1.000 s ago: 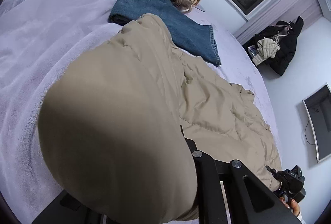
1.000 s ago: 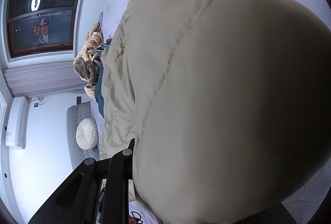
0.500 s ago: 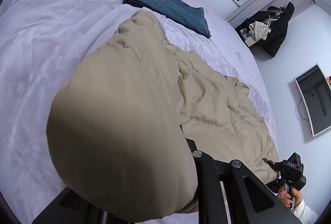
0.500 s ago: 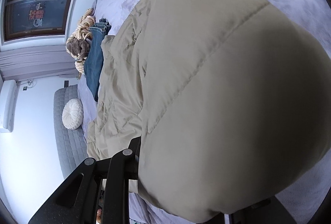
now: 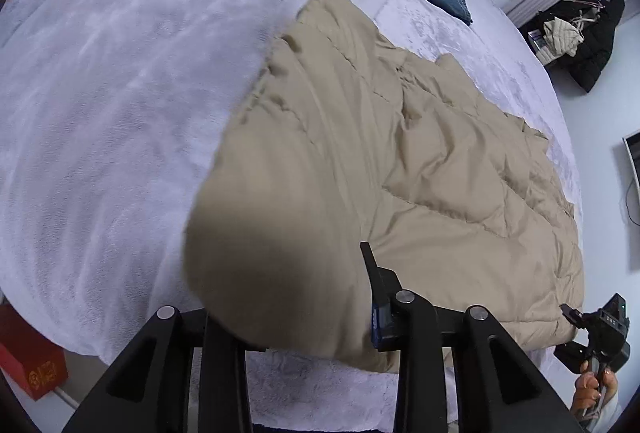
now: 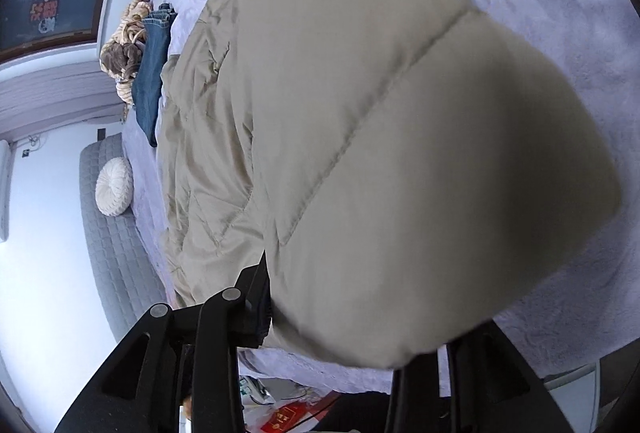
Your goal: Fold large clothes
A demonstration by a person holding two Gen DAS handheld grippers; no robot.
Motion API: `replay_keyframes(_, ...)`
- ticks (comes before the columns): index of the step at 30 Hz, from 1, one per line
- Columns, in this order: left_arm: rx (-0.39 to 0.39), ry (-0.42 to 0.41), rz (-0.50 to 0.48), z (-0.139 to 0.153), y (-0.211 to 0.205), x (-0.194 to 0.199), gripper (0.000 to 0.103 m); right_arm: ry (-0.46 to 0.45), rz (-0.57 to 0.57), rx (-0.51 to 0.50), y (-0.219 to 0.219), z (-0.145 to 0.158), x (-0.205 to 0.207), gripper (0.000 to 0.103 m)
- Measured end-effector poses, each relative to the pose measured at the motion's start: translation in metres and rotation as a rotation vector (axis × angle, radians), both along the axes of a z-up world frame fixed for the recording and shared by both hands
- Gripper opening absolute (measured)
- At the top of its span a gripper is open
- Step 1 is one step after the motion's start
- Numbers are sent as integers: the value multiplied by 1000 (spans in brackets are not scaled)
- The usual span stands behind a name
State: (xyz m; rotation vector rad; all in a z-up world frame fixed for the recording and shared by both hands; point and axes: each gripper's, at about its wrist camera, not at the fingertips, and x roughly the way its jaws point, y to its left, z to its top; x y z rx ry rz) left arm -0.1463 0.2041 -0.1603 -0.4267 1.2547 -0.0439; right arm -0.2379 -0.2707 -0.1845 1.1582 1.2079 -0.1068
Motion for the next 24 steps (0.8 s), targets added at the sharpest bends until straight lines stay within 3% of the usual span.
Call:
replay_keyframes(7, 119, -57, 57, 37, 17, -18, 35, -15, 181, -79, 5, 33, -6, 40)
replay_keyframes(11, 211, -107, 76, 55, 19, -21, 35, -50, 351, -29, 22, 46, -6, 38)
replay_keyframes(13, 199, -115, 77, 56, 21, -15, 35, -88, 401, -41, 28, 57, -9, 38)
replay_keyframes(15, 140, -79, 57, 46, 23, -6, 35, -95, 392, -103, 28, 62, -12, 38)
replay_keyframes(19, 191, 46, -1, -2, 14, 10, 35, -20, 298, -224, 14, 49, -2, 38)
replay_keyframes(21, 178, 128, -22, -23, 15, 12, 35, 42, 273, -256, 5, 40, -5, 38)
replay_keyframes(24, 174, 151, -16, -25, 17, 8, 35, 116, 229, -261, -8, 27, -13, 38)
